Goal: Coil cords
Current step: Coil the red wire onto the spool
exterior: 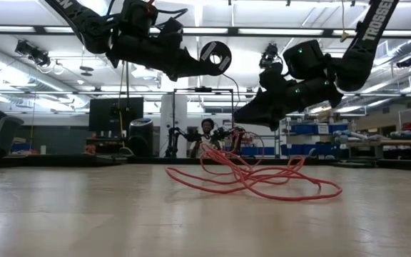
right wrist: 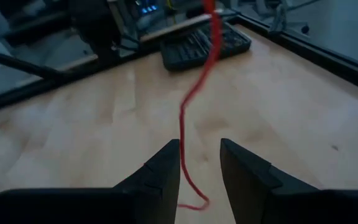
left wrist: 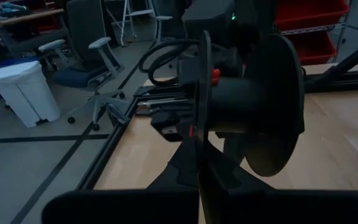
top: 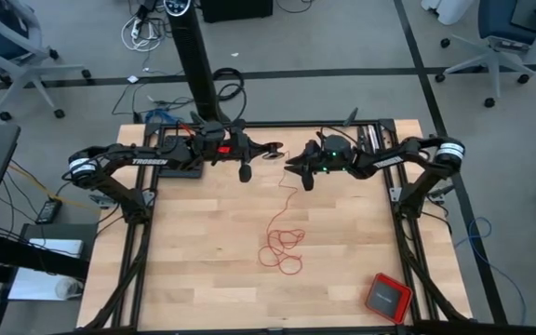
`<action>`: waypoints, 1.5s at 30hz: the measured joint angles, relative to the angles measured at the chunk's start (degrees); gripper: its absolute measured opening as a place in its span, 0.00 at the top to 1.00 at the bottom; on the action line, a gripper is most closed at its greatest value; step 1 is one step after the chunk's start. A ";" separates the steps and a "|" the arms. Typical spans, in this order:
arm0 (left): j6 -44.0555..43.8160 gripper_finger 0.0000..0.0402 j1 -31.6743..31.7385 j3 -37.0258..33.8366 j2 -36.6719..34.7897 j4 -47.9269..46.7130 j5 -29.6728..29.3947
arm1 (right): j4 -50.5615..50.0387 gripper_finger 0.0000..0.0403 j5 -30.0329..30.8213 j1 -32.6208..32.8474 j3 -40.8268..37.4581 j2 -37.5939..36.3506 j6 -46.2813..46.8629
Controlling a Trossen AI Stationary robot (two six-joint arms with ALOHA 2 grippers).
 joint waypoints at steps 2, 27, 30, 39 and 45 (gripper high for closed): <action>0.00 1.00 0.00 0.00 0.00 -0.10 -0.02 | 3.22 0.72 -0.92 0.05 0.00 1.96 1.05; 0.02 1.00 0.00 0.02 0.00 -0.19 0.07 | 10.49 0.72 -3.45 0.05 0.48 5.41 1.77; 0.02 1.00 0.00 0.02 0.00 -0.27 0.07 | 9.34 0.75 -3.46 0.03 0.48 5.41 1.78; 0.09 1.00 0.00 0.02 0.00 -1.14 0.09 | 7.74 0.95 -5.46 -1.28 0.48 5.41 1.25; 0.86 1.00 0.10 0.02 0.00 -2.91 0.09 | 3.84 0.99 -4.77 -2.79 0.41 2.30 -0.58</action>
